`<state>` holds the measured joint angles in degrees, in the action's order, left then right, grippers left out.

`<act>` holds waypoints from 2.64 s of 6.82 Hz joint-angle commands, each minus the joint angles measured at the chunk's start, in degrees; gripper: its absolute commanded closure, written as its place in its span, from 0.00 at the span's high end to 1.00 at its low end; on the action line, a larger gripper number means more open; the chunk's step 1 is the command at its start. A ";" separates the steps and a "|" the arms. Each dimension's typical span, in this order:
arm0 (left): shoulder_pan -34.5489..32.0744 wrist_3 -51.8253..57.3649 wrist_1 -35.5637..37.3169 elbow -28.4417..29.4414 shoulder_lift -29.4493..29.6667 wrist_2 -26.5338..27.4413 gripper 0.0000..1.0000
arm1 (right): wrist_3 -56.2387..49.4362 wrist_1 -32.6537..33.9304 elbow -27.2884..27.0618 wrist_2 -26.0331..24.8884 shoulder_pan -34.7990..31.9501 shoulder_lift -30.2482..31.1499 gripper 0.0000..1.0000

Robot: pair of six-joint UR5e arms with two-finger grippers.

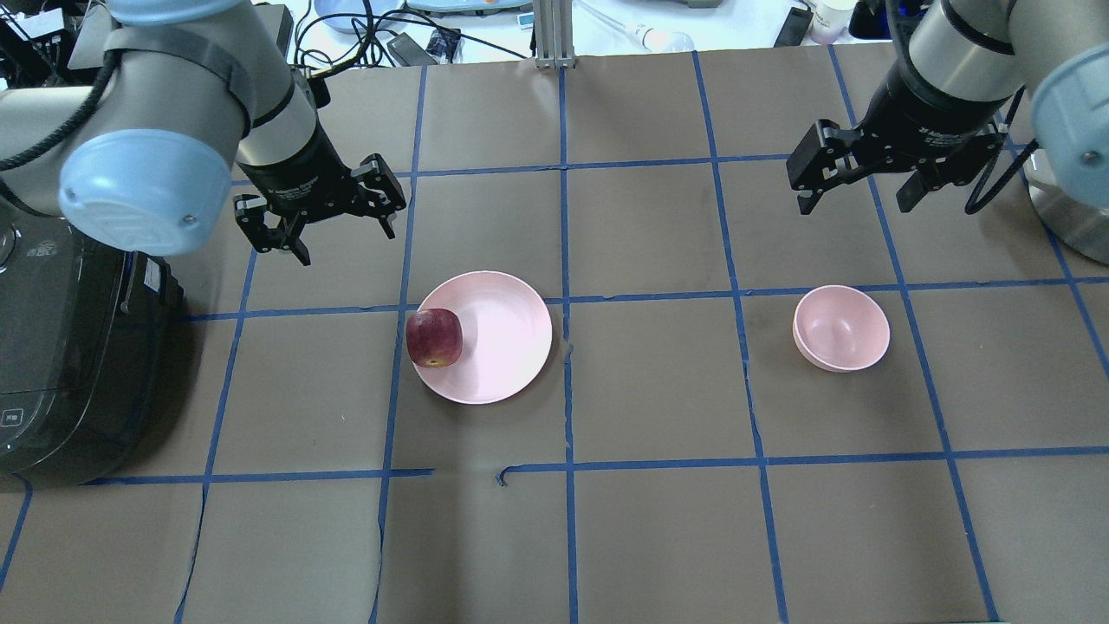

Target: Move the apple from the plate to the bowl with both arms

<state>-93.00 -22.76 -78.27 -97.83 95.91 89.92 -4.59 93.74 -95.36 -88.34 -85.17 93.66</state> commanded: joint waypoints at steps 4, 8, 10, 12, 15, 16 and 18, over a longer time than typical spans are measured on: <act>-4.64 -0.49 17.26 -11.14 9.27 -0.01 1.00 | -1.12 1.98 -0.96 -0.60 7.71 -7.86 1.00; -5.52 6.41 19.83 -11.77 13.07 0.60 0.80 | -2.60 19.46 -13.50 -6.24 15.47 -15.16 1.00; -5.70 6.67 19.92 -11.60 12.02 0.70 0.22 | -4.99 29.26 -20.10 -5.08 15.47 -16.49 1.00; -5.70 4.49 21.14 -8.89 10.53 -0.18 0.02 | -4.99 31.24 -21.88 -4.65 15.47 -17.98 1.00; -5.88 -16.64 20.44 -2.90 10.52 -15.25 0.02 | -4.99 33.27 -22.33 2.07 15.47 -20.44 0.36; -5.88 -22.19 20.79 -2.72 10.52 -21.22 0.02 | -5.60 33.27 -22.24 2.64 15.47 -20.45 0.00; -7.19 -29.67 21.23 -2.28 10.96 -26.68 0.03 | -5.95 33.18 -21.02 2.91 15.47 -19.84 0.00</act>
<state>-99.54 -47.40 -57.37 -100.33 106.62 67.63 -10.33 126.98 -117.24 -85.80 -69.70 73.39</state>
